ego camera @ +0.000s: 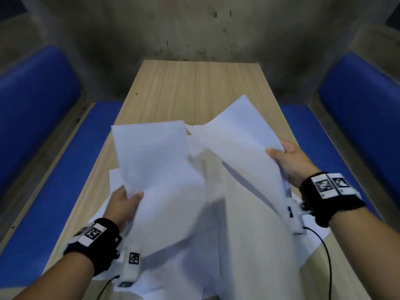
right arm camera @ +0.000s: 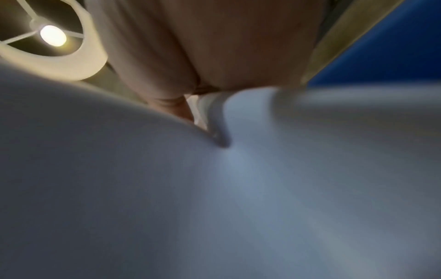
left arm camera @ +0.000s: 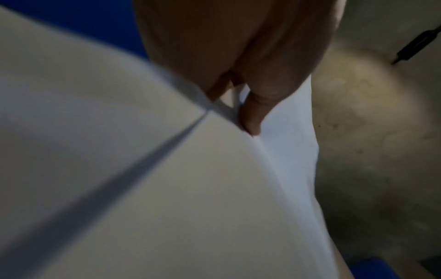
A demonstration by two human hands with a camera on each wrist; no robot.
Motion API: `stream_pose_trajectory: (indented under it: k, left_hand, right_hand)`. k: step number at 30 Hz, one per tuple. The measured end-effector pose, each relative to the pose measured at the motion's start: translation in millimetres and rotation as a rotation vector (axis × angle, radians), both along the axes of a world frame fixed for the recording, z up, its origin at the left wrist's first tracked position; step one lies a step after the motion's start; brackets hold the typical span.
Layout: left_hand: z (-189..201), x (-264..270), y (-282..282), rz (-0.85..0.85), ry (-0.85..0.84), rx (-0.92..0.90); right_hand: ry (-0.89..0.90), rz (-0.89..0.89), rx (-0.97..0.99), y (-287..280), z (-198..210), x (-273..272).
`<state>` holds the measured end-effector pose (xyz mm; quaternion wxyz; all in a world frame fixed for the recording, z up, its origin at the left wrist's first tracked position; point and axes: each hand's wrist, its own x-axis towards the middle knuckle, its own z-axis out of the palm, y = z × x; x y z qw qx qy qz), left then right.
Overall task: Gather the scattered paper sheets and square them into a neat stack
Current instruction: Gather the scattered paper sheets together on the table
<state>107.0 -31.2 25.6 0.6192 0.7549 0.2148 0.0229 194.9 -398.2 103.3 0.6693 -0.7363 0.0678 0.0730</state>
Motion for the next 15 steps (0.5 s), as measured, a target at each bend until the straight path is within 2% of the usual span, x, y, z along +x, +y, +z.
stream_pose_trajectory:
  k: [3,6,10,15]
  left_hand:
    - [-7.0,-7.5,-26.0,-0.226,0.094,-0.207]
    - [13.2,-15.5,-47.8,-0.336,0.162,-0.316]
    - [51.6,-22.6,-64.0,-0.361,0.21,-0.325]
    - [19.1,-19.2,-44.0,-0.402,0.151,-0.41]
  right_hand:
    - [-0.033,-0.026,-0.102,30.5,-18.3,4.2]
    - [-0.074,-0.01,-0.235,52.1,-36.2,7.8]
    - [-0.124,0.036,-0.406,65.1,-49.7,6.8]
    - [-0.168,0.009,-0.471,69.2,-54.8,7.6]
